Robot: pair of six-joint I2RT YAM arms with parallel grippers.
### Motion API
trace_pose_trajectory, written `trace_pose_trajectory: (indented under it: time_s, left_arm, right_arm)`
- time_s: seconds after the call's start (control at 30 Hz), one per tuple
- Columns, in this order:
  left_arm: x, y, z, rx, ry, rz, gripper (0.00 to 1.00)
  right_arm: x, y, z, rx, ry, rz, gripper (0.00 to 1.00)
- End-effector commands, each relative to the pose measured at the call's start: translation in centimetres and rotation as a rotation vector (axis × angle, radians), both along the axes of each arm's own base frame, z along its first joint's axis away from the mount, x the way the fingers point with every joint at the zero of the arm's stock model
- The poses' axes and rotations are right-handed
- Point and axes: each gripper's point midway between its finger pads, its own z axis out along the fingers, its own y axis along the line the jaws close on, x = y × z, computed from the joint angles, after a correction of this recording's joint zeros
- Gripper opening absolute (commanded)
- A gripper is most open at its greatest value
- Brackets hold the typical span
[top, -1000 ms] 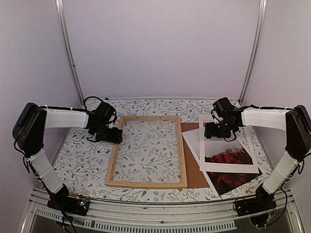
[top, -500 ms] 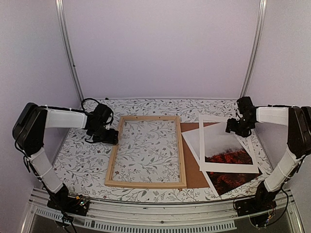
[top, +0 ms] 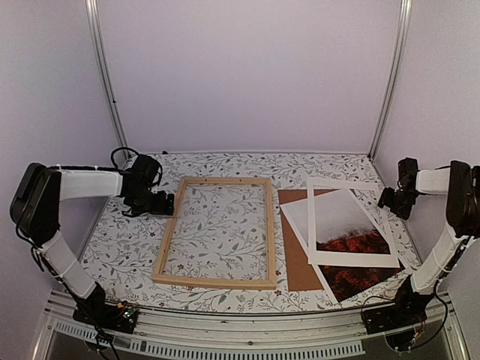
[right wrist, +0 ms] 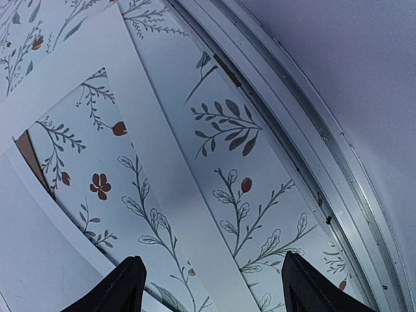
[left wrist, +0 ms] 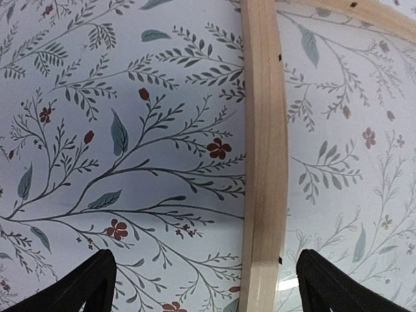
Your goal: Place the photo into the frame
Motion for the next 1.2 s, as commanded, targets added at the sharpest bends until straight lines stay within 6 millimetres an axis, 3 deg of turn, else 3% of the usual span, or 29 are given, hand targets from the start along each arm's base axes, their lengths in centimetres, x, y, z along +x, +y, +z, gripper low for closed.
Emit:
trace_pose_trajectory:
  time_s: [0.0,0.17,0.4,0.57,0.6,0.8,1.0,1.17]
  left_arm:
    - [0.9,-0.2,4.3,-0.071,-0.146,0.013,1.00]
    - [0.6,-2.5,8.5,-0.233,-0.270,-0.028,1.00]
    - [-0.7,-10.0,12.1,-0.383,-0.321,-0.169,0.99]
    - [-1.7,-16.4,11.7,-0.427,-0.272,-0.277,0.99]
    - [-1.9,-17.7,10.9,-0.424,-0.249,-0.296,0.98]
    - [-3.3,-26.6,9.8,-0.438,-0.208,-0.432,0.93]
    - [-4.7,-34.4,7.5,-0.432,-0.153,-0.541,0.87]
    - [-5.3,-38.6,5.1,-0.412,-0.112,-0.604,0.85]
  right_arm:
    - [0.4,0.4,-1.8,0.033,0.024,0.025,0.75]
    - [0.1,1.1,-3.2,0.073,0.046,0.041,0.73]
    - [-0.9,3.7,-4.3,0.194,0.033,0.098,0.63]
    - [-1.9,5.8,-4.7,0.263,0.021,0.143,0.55]
    - [-2.2,6.5,-4.7,0.272,0.021,0.157,0.54]
    - [-2.4,9.2,-3.6,0.311,-0.012,0.228,0.48]
    - [-2.5,8.9,-3.3,0.279,-0.020,0.234,0.46]
    - [-2.4,8.9,-4.3,0.278,-0.005,0.236,0.43]
